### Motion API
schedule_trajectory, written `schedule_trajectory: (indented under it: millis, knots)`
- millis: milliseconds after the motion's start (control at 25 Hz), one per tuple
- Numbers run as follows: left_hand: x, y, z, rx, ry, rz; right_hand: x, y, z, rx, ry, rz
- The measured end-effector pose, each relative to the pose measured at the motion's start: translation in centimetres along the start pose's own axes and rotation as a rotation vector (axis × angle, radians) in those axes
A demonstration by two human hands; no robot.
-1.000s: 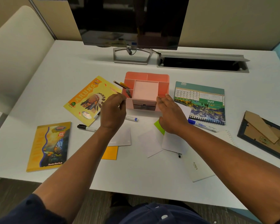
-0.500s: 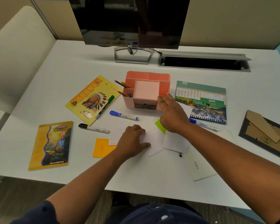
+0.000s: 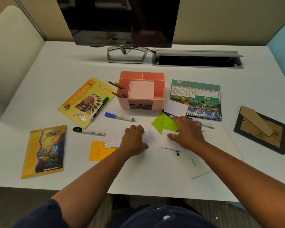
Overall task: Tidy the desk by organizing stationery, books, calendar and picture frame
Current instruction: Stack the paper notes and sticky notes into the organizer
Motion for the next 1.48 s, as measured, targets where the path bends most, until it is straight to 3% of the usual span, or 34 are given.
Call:
schedule_trajectory:
  millis: [120, 480, 760, 920, 1240, 1480]
  knots:
    - [0.2, 0.2, -0.2, 0.001, 0.001, 0.038, -1.6, 1.0, -1.0, -0.011, -0.073, 0.033]
    - [-0.1, -0.3, -1.2, 0.042, -0.003, -0.103, -2.0, 1.8, -1.4, -0.014, 0.013, 0.362]
    - [2.9, -0.7, -2.0, 0.008, 0.128, -0.411, -0.9, 0.4, -1.9, -0.074, 0.056, 1.026]
    - [3.5, 0.1, -2.5, -0.028, 0.017, -0.698, -1.0, -1.8, -2.0, -0.052, 0.133, 1.019]
    - [1.3, 0.8, -3.8, 0.027, -0.207, -0.892, -2.0, -4.2, -2.7, -0.074, 0.159, 0.937]
    - [2.3, 0.1, -4.1, 0.001, -0.043, -0.743, -2.9, -6.0, -2.9, -0.026, 0.041, 0.995]
Point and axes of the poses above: each hand's wrist, its own z-axis towards the middle knuckle, its own x-axis out of the back of the hand, y = z × x, the point moved 10 cm from there along z, towards the middle knuckle, and after that the axes turned 9 degrees about x, right-handed, at the moved point
